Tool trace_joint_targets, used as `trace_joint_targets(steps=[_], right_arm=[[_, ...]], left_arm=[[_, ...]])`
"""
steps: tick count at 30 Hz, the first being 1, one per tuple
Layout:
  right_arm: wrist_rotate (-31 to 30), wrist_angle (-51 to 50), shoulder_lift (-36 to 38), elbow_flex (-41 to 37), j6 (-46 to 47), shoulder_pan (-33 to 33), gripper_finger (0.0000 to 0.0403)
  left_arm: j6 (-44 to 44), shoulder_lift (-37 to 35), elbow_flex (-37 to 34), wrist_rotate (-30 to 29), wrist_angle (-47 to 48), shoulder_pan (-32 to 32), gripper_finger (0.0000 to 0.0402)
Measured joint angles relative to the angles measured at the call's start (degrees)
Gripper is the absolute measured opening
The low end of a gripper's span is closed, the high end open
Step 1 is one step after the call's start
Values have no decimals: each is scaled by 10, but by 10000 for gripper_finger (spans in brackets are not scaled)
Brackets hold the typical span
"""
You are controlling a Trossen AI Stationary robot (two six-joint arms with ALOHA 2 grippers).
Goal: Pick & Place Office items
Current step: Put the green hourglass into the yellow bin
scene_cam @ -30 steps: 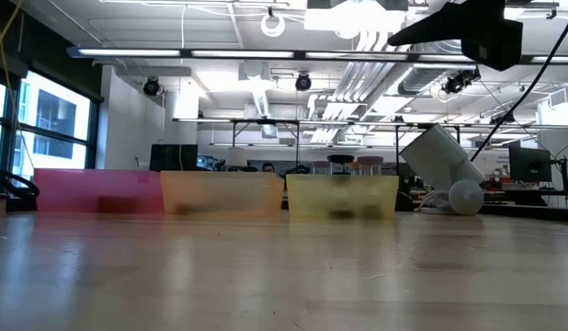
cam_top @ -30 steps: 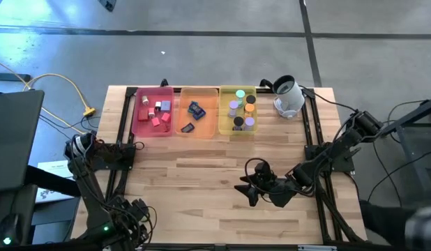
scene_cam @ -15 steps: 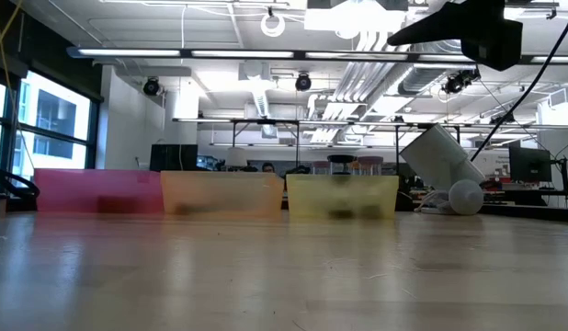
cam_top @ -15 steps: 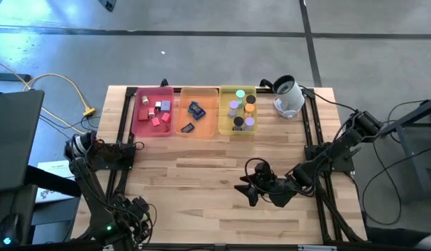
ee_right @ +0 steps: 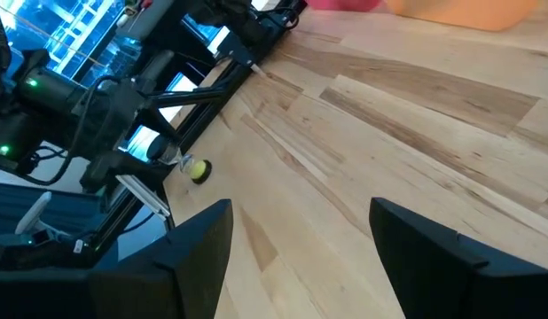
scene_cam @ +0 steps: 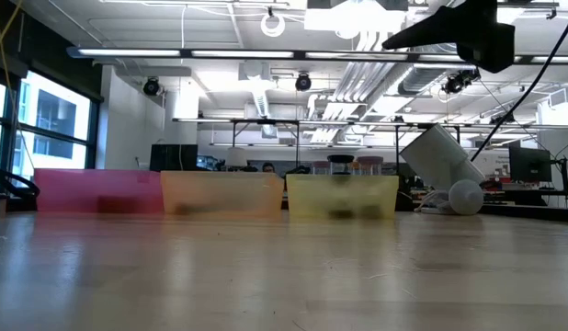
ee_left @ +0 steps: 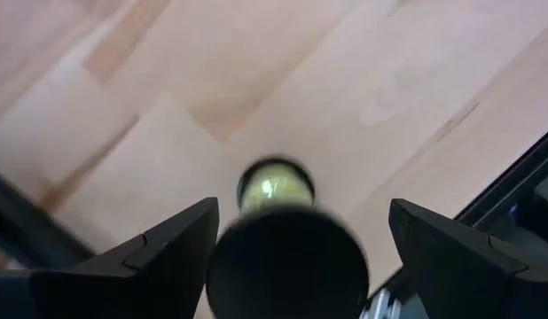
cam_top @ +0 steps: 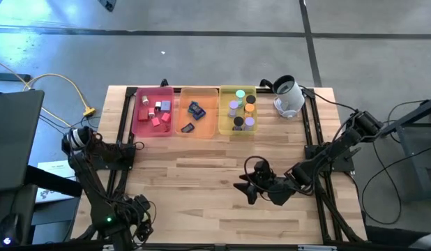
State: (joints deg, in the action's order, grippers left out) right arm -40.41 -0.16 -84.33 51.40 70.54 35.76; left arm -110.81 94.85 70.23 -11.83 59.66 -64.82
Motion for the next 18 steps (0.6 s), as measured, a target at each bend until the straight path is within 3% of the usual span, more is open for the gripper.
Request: trace_joint_targets(steps=[6,12,18], right_arm=[[0,10,0,0,0,-3,254],[0,11,0,0,1,-3,254],[-1,9,0,0,-2,-5,254]], left_arm=[[26,-3,-10,-18,0,0,312],[28,-3,-10,24,0,0,286],[28,-3,-10,27,1,0,254]])
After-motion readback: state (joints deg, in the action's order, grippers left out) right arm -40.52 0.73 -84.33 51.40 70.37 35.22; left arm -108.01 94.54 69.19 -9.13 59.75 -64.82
